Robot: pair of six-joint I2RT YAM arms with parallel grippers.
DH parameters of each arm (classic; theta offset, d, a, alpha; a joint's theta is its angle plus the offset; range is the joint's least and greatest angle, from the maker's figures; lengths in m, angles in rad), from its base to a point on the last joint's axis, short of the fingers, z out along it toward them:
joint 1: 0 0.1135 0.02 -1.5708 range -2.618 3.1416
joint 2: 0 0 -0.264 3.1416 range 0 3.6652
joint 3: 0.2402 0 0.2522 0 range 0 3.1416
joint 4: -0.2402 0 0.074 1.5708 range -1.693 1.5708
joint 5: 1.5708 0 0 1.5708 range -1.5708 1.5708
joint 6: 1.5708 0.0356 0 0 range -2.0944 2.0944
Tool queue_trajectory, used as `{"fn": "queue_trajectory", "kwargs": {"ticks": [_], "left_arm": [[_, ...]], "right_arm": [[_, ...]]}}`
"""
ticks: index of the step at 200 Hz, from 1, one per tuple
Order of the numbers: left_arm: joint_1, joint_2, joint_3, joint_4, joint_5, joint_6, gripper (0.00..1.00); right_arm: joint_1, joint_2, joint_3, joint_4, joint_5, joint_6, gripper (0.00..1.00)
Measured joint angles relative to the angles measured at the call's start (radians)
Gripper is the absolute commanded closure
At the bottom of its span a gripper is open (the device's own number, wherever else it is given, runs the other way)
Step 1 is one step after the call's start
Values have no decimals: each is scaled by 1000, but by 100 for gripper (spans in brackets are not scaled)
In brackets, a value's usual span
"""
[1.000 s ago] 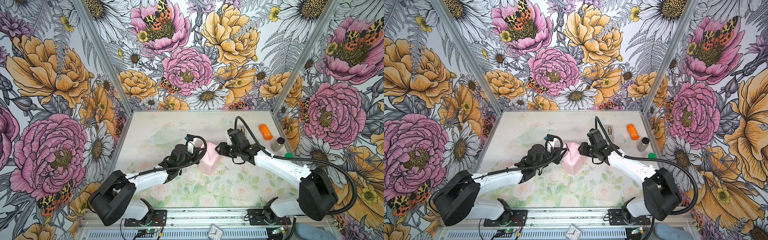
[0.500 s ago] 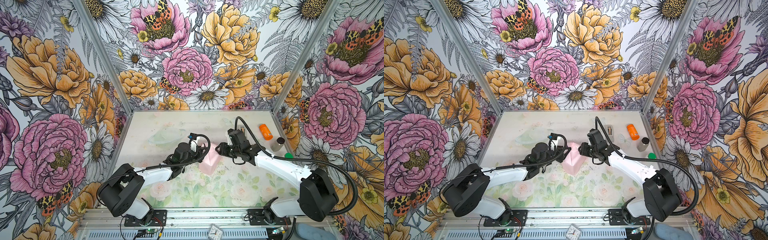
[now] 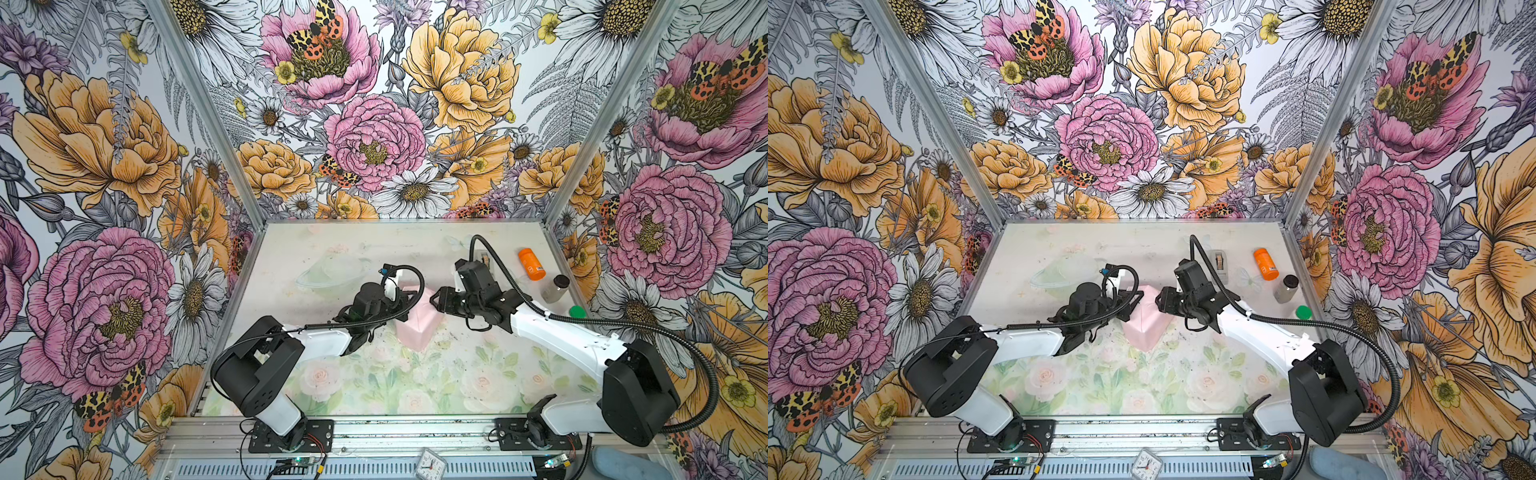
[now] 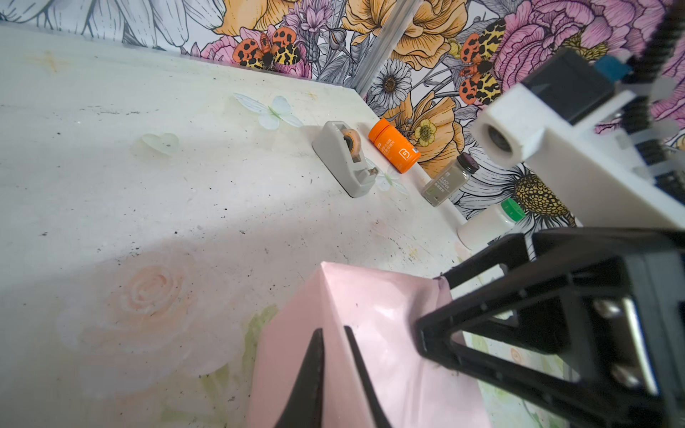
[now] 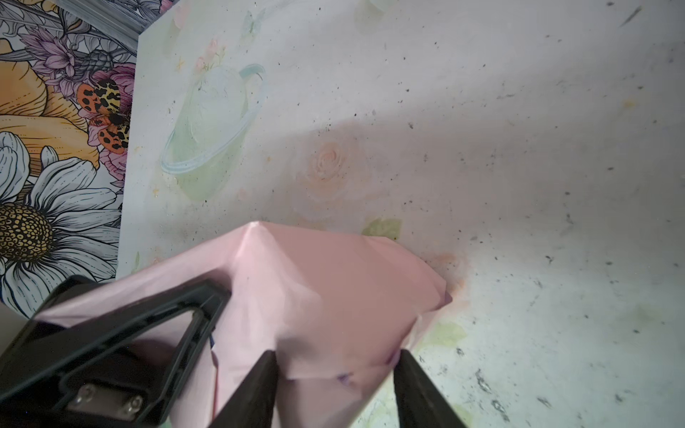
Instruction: Wrap the gift box in paper
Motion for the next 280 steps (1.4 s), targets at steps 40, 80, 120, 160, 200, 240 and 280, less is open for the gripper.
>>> {"fn": "queue_trajectory", "kwargs": {"ticks": [40, 80, 120, 160, 200, 240, 280], "left_arm": [[0, -20, 0, -34, -15, 6, 96], [-11, -45, 12, -103, -31, 42, 96], [-26, -48, 39, -157, -52, 74, 98], [-37, -48, 78, -230, -90, 107, 86], [-40, -48, 110, -296, -124, 127, 96], [-41, -48, 115, -313, -157, 142, 100], [-79, -48, 135, -341, -177, 165, 100]], "right_arm": [[0, -159, -48, -16, 0, 21, 54], [7, -262, -175, 39, -30, 92, 70], [26, -176, -220, 124, -74, 133, 78], [33, -101, -220, 187, -90, 139, 80], [33, -90, -220, 202, -91, 139, 77], [27, -143, -221, 195, -90, 163, 52], [24, -241, -219, 218, -90, 223, 36]]}}
